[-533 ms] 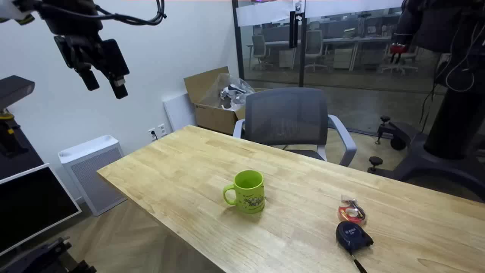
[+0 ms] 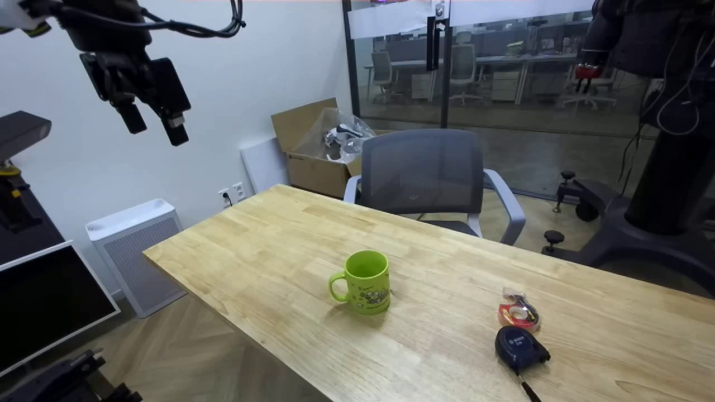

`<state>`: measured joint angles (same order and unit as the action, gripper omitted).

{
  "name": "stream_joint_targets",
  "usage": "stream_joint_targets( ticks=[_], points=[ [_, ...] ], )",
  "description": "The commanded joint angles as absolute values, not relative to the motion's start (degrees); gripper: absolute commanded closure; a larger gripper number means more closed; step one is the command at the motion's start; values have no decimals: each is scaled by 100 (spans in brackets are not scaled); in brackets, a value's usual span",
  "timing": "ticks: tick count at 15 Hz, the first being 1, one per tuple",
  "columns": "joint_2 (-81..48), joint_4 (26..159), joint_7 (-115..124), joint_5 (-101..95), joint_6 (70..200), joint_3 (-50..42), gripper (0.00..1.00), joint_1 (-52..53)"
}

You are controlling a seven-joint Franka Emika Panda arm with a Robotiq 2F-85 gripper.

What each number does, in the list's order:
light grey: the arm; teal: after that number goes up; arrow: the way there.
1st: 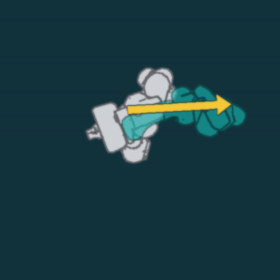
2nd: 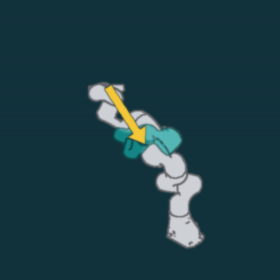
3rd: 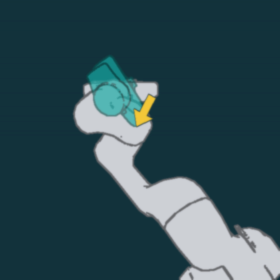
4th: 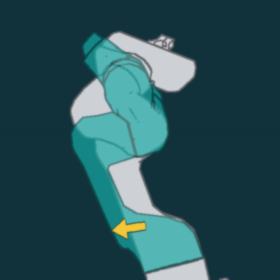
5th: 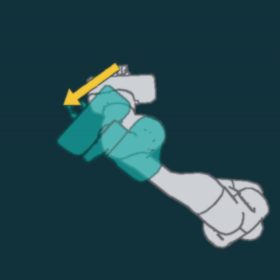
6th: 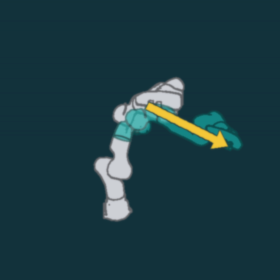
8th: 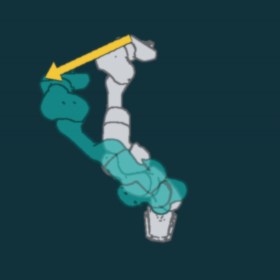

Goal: Move the mug forward

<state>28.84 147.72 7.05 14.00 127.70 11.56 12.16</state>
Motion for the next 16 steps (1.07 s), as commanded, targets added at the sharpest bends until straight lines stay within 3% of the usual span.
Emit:
stream_joint_targets(
  ticks=[1, 8, 16],
  points=[
    [2882, 14763, 722, 1379, 12759, 1126, 0, 1247],
    [2701, 14702, 647, 1344, 12812, 1088, 0, 1212],
    [1350, 14080, 294, 831, 13319, 696, 0, 663]
  ],
)
